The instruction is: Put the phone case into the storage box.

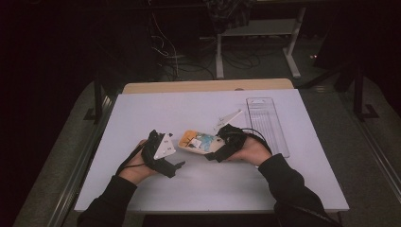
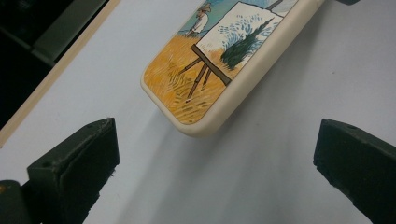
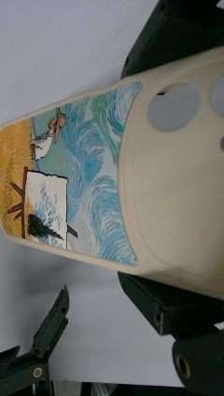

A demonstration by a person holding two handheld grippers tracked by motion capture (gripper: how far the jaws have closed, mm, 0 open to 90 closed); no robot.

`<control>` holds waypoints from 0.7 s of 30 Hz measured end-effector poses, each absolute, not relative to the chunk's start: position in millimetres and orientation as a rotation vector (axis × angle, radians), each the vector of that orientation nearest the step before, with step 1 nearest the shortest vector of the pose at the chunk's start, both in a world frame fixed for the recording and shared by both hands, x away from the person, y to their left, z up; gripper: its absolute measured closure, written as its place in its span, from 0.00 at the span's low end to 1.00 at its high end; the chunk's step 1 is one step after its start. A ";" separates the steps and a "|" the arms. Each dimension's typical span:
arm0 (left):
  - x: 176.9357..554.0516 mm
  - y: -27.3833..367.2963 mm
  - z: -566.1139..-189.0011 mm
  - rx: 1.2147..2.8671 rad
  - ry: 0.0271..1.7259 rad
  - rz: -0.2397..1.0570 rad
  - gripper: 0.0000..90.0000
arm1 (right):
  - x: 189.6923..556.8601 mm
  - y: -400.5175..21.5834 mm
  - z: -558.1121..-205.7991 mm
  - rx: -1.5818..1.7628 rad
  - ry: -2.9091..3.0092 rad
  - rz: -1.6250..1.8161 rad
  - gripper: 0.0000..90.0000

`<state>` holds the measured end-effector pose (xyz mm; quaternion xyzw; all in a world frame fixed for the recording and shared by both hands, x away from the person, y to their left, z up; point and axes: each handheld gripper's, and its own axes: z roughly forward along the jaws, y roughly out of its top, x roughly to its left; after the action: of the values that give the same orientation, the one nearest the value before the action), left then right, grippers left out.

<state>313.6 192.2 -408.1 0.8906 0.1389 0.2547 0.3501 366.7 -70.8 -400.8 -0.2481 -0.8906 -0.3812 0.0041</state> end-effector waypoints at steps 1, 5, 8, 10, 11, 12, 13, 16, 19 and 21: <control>313.6 192.0 -408.1 2.309 0.352 0.668 0.00 | 366.7 -70.8 -400.7 -0.777 -2.789 -1.194 0.10; 312.6 191.2 -408.4 2.320 0.337 0.685 0.00 | 366.8 -70.8 -400.5 -0.766 -2.801 -1.196 0.10; 312.5 190.9 -408.3 2.325 0.322 0.700 0.00 | 367.5 -71.2 -401.1 -0.749 -2.821 -1.194 0.10; 311.9 190.6 -408.2 2.332 0.317 0.712 0.00 | 367.6 -71.1 -401.2 -0.746 -2.822 -1.193 0.10; 311.7 190.4 -408.4 2.333 0.316 0.716 0.00 | 367.5 -71.1 -401.1 -0.748 -2.822 -1.193 0.10; 311.5 190.1 -408.8 2.328 0.316 0.719 0.00 | 367.6 -71.2 -401.0 -0.744 -2.824 -1.192 0.10; 311.5 190.4 -408.2 2.340 0.303 0.730 0.00 | 367.6 -71.1 -401.0 -0.743 -2.824 -1.192 0.10; 310.5 189.3 -408.6 2.335 0.293 0.744 0.00 | 367.5 -70.9 -401.1 -0.738 -2.831 -1.191 0.10; 309.8 189.0 -407.8 2.349 0.273 0.768 0.00 | 367.5 -70.6 -401.4 -0.735 -2.840 -1.194 0.10; 308.8 187.8 -409.3 2.336 0.270 0.782 0.00 | 367.4 -70.5 -401.3 -0.735 -2.839 -1.196 0.10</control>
<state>308.8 187.8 -409.3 0.8913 0.1031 0.2984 0.3254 367.4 -70.5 -401.3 -0.2319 -0.8964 -0.3776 -0.0130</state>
